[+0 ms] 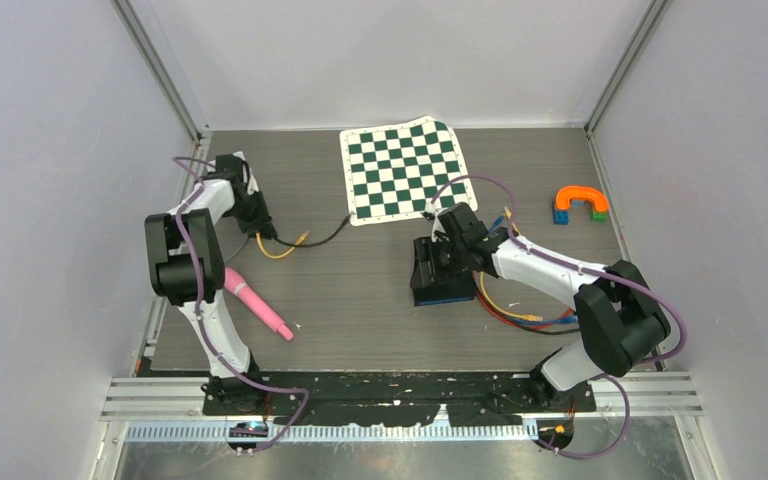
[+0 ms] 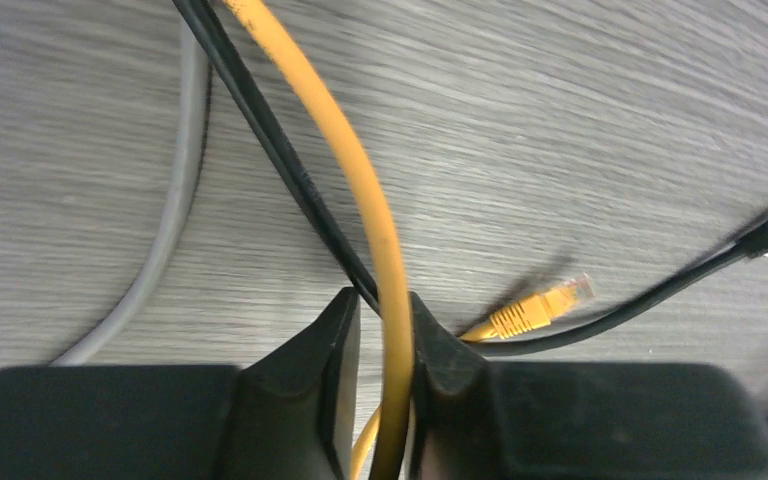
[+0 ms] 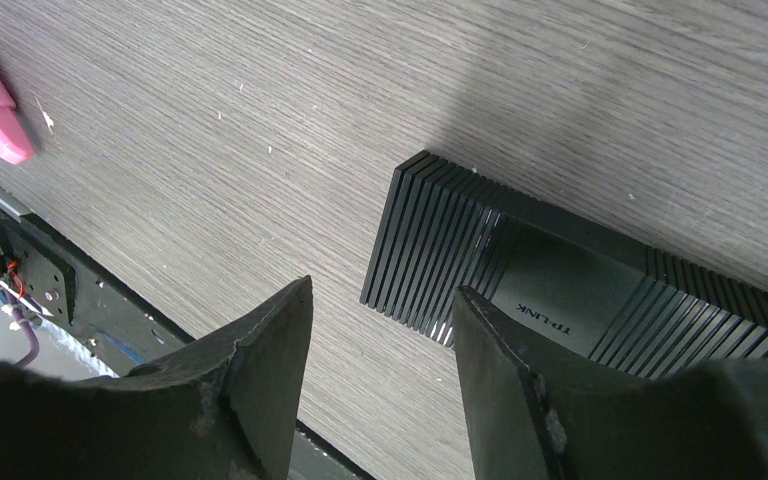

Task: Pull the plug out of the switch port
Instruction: Move the switch port to the center of the board.

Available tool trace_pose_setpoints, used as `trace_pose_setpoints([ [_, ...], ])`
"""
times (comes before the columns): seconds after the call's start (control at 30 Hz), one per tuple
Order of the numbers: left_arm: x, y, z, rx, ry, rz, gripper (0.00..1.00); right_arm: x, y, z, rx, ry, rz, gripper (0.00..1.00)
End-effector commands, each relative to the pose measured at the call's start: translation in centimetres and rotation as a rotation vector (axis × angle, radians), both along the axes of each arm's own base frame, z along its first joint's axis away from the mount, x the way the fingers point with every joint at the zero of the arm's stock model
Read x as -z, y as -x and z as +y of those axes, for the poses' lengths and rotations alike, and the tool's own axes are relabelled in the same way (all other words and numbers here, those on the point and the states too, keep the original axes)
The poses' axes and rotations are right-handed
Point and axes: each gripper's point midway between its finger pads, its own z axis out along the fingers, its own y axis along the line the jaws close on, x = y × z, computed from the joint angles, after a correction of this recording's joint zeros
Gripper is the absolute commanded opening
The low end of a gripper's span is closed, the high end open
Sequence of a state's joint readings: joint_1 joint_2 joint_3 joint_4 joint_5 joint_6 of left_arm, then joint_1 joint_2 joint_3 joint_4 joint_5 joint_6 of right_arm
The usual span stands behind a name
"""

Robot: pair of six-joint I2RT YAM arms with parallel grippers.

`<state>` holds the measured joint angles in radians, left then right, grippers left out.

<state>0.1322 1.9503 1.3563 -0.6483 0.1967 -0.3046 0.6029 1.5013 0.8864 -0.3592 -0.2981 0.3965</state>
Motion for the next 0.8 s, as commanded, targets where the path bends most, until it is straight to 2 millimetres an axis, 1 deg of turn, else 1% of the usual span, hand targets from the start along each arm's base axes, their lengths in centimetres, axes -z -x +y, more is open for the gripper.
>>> trace_pose_setpoints([
  [0.0,-3.4,-1.3,-3.4,0.119,0.034,-0.089,0.14,-1.4,-0.4,0.3,0.008,-0.033,-0.048,0.60],
  [0.03,-3.6,-1.3,-4.1,0.143,0.031,-0.092,0.08,-1.4,-0.4,0.3,0.009,-0.034,-0.049,0.60],
  [0.07,-3.8,-1.0,-4.9,0.168,0.028,-0.091,0.01,-1.4,-0.4,0.3,0.010,-0.033,-0.047,0.60],
  [0.1,-4.0,-0.9,-5.6,0.186,0.030,-0.095,0.00,-1.4,-0.4,0.3,0.011,-0.035,-0.048,0.60],
  [0.17,-4.4,-0.4,-7.4,0.239,0.033,-0.100,0.00,-1.4,-0.3,0.2,0.013,-0.034,-0.050,0.60],
  [0.2,-4.5,0.0,-7.9,0.254,0.030,-0.100,0.00,-1.4,-0.3,0.2,0.014,-0.034,-0.050,0.60],
  [0.37,-5.0,2.4,-9.7,0.296,0.022,-0.106,0.00,-1.4,-0.3,0.1,0.018,-0.034,-0.050,0.60],
  [0.43,-5.1,3.5,-10.6,0.292,0.047,-0.113,0.00,-1.5,-0.3,0.1,0.021,-0.035,-0.053,0.60],
  [0.53,-4.7,5.6,-11.3,0.287,0.057,-0.108,0.00,-1.5,-0.4,0.1,0.022,-0.034,-0.051,0.60],
  [0.67,-3.3,8.8,-12.2,0.292,0.075,-0.084,0.00,-1.6,-0.5,0.3,0.023,-0.041,-0.053,0.60],
  [0.77,-2.2,10.4,-12.8,0.319,0.092,-0.072,0.09,-1.6,-0.5,0.4,0.023,-0.044,-0.050,0.60],
])
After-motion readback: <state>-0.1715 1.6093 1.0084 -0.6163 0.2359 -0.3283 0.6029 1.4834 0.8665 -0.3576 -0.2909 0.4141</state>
